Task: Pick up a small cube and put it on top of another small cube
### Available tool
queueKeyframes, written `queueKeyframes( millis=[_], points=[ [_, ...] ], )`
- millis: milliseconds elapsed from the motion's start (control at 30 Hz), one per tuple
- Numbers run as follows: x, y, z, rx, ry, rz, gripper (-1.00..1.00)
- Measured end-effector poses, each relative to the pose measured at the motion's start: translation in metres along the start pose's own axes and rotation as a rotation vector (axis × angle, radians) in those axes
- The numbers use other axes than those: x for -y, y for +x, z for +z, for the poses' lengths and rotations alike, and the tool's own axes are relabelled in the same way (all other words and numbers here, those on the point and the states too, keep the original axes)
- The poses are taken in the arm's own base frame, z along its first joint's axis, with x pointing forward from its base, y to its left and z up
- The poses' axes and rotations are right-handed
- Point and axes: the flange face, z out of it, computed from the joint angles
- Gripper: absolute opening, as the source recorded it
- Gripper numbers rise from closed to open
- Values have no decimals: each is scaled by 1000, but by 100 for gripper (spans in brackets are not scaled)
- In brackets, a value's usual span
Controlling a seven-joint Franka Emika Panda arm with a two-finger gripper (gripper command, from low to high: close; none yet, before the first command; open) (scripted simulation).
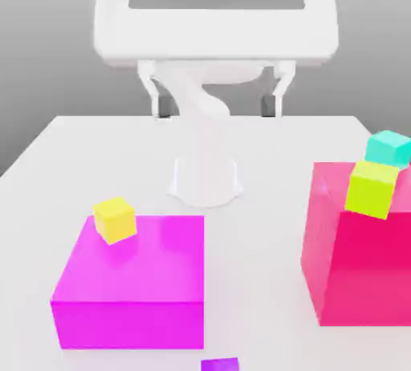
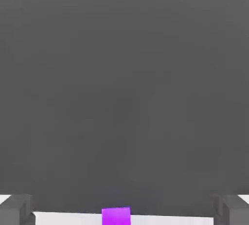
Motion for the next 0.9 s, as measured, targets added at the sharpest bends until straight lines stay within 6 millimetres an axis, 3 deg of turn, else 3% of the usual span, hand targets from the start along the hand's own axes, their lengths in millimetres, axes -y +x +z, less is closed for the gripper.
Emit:
queueKeyframes(
  millis=[200, 400, 600, 633, 833, 900],
  points=[
    [-9, -16, 107, 110, -101, -20, 0],
    [-33, -46, 210, 220, -202, -37, 0],
    [-59, -75, 298, 265, -242, -45, 0],
    [-62, -78, 306, 265, -242, -45, -100],
    [-63, -80, 311, 265, -242, -45, -100],
    [-59, -76, 297, 265, -242, -45, -100]
  ],
)
